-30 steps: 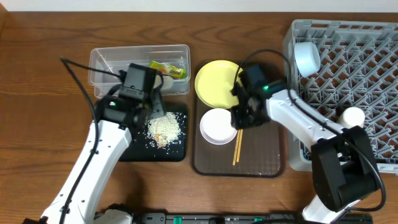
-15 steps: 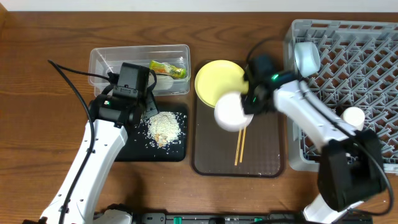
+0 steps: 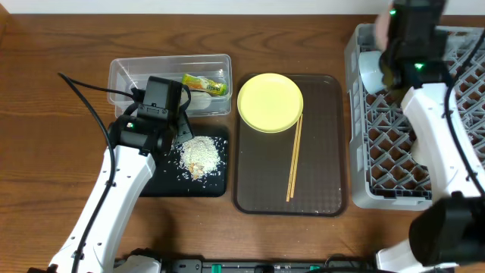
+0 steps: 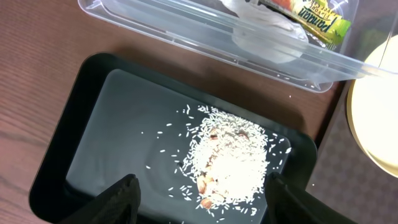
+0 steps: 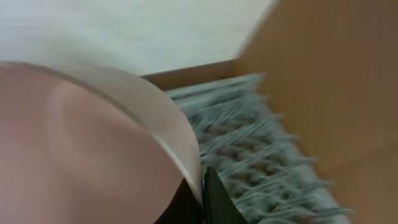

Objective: Sort waste into correct bins and load items into the dishwasher rack
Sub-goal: 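Lift the pink bowl and carry it toward the dish rack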

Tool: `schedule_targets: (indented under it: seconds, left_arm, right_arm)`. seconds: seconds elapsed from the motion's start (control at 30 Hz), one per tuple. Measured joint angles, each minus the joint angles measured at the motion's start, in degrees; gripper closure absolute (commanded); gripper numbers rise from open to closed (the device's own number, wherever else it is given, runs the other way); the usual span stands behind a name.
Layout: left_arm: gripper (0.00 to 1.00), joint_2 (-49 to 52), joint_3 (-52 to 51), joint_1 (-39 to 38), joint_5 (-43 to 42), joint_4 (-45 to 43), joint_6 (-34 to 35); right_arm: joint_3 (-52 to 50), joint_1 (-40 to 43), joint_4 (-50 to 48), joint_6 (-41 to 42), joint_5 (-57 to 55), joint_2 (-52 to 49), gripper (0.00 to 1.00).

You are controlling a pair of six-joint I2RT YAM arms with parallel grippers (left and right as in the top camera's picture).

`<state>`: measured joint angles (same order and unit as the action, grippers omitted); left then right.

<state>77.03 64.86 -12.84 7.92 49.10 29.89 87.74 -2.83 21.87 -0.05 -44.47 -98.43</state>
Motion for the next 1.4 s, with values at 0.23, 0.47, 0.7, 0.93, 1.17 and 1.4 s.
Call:
schedule_targets:
  seconds: [0.23, 0.47, 0.7, 0.93, 1.17, 1.4]
  left_arm:
    - [0.33, 0.00, 0.00, 0.00, 0.00, 0.00, 0.13]
    - [0.33, 0.00, 0.00, 0.00, -0.04, 0.00, 0.13]
    - [0.33, 0.00, 0.00, 0.00, -0.04, -0.02, 0.13]
    - [0.33, 0.00, 0.00, 0.00, -0.04, -0.02, 0.13]
    - [0.33, 0.00, 0.00, 0.00, -0.04, -0.02, 0.13]
    - [0.33, 0.00, 0.00, 0.00, -0.07, 0.00, 0.13]
  right_arm:
    - [-0.07, 6.14, -15.74, -17.62, -8.76, -7.50, 0.99]
    - [-0.09, 8.87, -23.58, -26.82, -14.23, -13.66, 0.99]
    - [-0.09, 9.14, -22.77, -29.03, -16.26, -18.93, 0.99]
    - [0.07, 8.57, -19.80, -27.06, -18.60, -21.09, 0.99]
    - [0.76, 5.42, -6.99, -16.98, -22.86, -20.72, 0.99]
    - [0.90, 2.99, 4.81, -6.32, -15.63, -17.73, 0.64]
